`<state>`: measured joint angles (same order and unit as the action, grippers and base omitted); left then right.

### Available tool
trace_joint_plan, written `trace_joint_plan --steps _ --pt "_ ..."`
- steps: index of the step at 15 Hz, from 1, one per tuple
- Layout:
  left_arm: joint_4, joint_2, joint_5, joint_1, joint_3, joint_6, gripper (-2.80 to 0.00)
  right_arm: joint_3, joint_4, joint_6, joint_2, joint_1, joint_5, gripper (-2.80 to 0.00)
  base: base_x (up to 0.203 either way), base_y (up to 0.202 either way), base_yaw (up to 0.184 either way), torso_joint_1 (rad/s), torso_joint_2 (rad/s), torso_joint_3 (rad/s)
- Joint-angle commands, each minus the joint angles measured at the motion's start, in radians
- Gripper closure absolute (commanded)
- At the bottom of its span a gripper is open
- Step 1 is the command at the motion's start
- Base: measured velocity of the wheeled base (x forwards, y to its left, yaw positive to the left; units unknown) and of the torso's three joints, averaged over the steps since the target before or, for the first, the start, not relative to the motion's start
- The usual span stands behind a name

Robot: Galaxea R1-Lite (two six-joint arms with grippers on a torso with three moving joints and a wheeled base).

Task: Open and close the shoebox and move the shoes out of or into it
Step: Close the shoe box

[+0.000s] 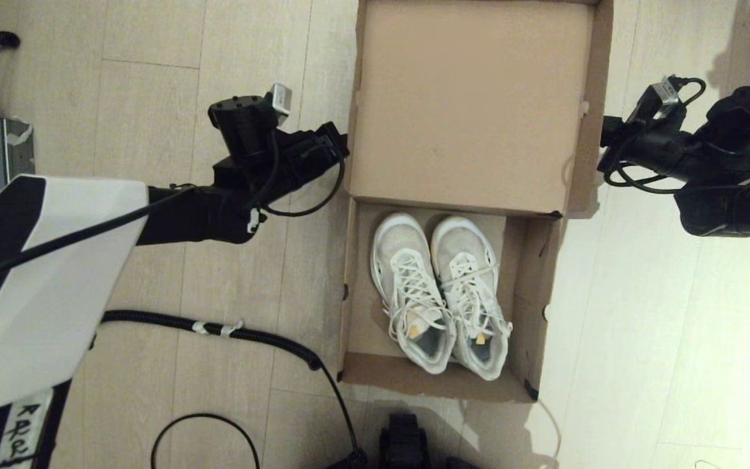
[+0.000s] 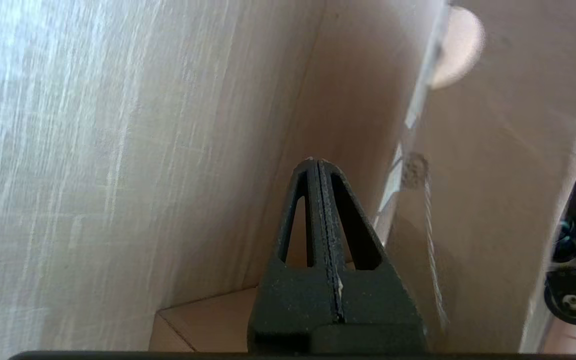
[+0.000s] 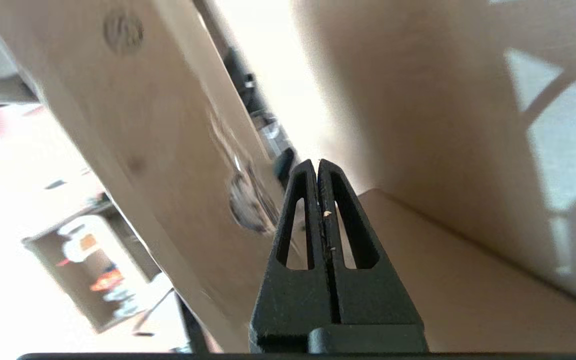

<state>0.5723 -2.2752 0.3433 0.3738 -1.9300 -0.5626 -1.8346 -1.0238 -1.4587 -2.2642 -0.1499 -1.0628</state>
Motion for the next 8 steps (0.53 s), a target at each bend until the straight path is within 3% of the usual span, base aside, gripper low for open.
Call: trace_joint_plan --steps 1,4,8 --pt "0.003 0.028 0.014 0.003 -0.001 -0.011 0.00 0.000 -0.012 -0.022 0.017 -0.005 -0.014 0.00 0.000 0.000 0.000 0.000 0.00 0.000" --pt "-0.002 0.072 0.074 0.007 -0.001 -0.029 0.00 0.000 -0.012 -0.022 0.044 -0.004 -0.068 0.00 0.000 0.000 0.000 0.000 0.00 0.000" --pt "-0.002 0.102 0.082 0.018 -0.001 -0.036 0.00 0.013 -0.012 -0.057 0.074 -0.004 -0.078 0.00 0.000 0.000 0.000 0.000 0.00 0.000"
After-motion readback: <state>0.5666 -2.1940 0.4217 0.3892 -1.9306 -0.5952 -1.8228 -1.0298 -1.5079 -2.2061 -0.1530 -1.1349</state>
